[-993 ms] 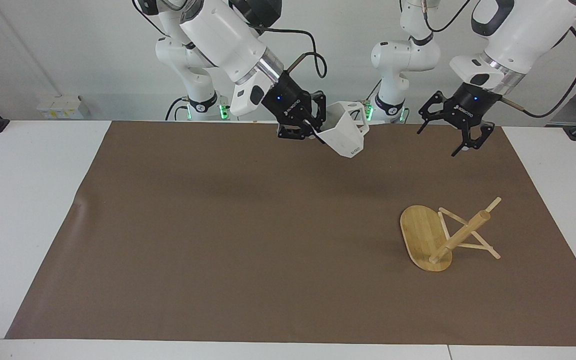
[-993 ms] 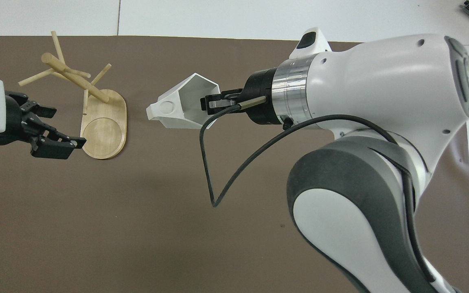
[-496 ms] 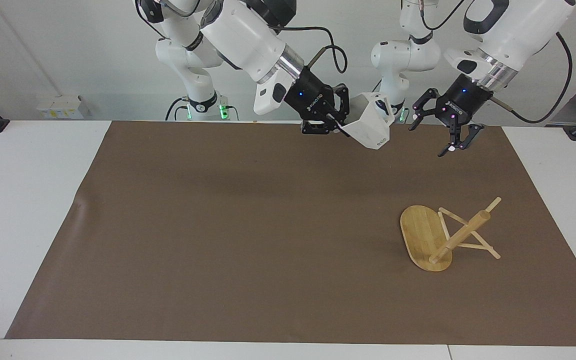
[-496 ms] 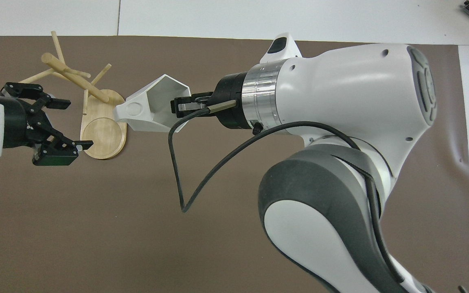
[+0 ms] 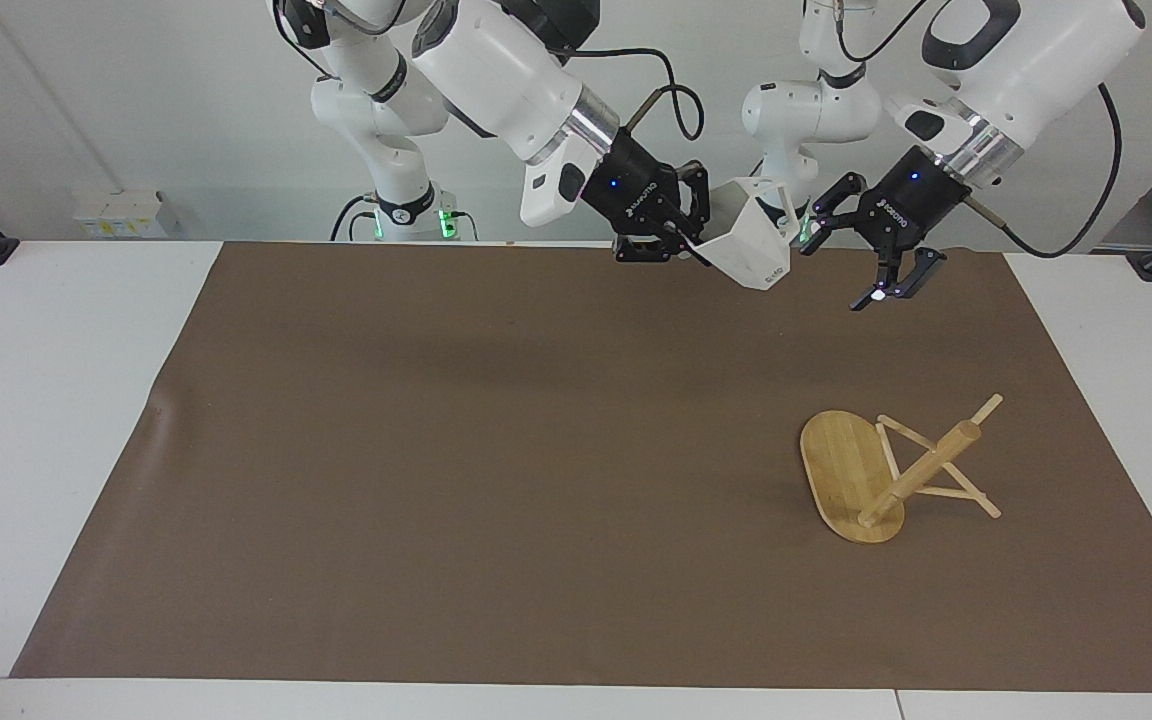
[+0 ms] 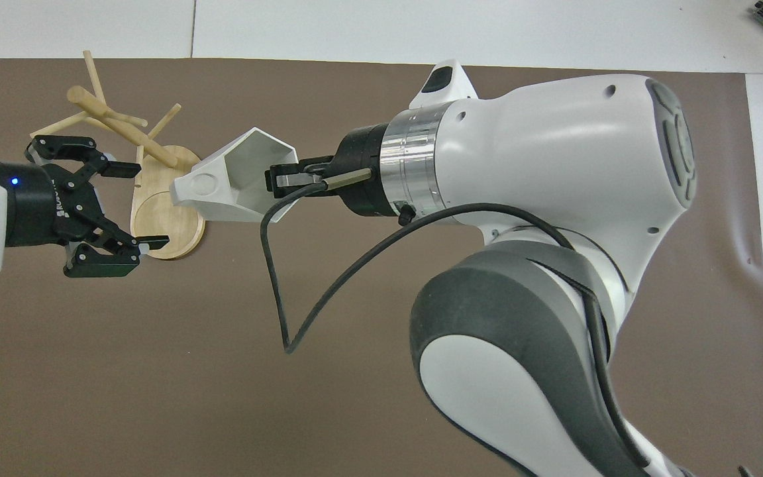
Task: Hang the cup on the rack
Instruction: 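Carry the cup toward the left gripper and hold it near the mug tree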
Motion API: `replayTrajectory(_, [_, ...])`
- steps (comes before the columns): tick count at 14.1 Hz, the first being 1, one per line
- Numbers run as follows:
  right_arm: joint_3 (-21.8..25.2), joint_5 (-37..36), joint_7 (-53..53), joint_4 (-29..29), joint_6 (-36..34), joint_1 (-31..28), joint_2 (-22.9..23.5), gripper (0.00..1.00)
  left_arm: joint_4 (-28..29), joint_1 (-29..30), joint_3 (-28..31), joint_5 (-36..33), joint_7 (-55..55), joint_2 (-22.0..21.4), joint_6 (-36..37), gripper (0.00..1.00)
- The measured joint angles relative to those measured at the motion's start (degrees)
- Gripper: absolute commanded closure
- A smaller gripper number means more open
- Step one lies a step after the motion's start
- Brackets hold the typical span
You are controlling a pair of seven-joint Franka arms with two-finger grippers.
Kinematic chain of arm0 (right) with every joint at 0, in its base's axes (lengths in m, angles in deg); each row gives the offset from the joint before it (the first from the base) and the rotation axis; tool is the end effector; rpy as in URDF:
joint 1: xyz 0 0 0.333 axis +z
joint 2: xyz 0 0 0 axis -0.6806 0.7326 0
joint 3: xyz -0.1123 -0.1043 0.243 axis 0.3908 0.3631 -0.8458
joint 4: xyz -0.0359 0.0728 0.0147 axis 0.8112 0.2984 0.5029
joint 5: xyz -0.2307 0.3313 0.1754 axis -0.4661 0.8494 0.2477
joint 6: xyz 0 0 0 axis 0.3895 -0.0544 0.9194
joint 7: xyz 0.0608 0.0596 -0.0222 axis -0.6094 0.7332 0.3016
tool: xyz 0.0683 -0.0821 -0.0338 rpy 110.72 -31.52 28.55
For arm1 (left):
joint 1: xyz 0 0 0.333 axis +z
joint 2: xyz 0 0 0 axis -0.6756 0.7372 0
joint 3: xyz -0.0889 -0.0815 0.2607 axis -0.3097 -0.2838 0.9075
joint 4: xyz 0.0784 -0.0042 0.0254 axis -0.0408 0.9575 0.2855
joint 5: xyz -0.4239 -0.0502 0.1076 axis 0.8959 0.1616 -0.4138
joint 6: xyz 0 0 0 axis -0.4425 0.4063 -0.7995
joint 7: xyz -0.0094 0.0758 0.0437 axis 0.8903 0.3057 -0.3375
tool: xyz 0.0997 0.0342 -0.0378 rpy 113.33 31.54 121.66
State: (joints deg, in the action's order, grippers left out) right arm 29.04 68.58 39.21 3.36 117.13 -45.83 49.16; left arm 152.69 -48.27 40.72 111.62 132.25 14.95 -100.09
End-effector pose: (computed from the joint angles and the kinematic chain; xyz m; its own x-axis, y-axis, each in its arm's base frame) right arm 0.5926 0.4062 0.5987 0.9481 0.0933 0.3040 0.2869 -0.6631 -0.6914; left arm 0.5715 -0.1210 0.5787 0.3442 -0.7668 0.5418 -0.9249 -0.3762 0.0552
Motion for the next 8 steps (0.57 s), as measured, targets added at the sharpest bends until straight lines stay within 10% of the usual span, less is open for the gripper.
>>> replayTrajectory(8, [-0.4,0.0,-0.2,0.0,0.0,1.1,0.1,1.0,4.0,0.2,0.9,4.1,2.2,-1.9,-2.7,0.0])
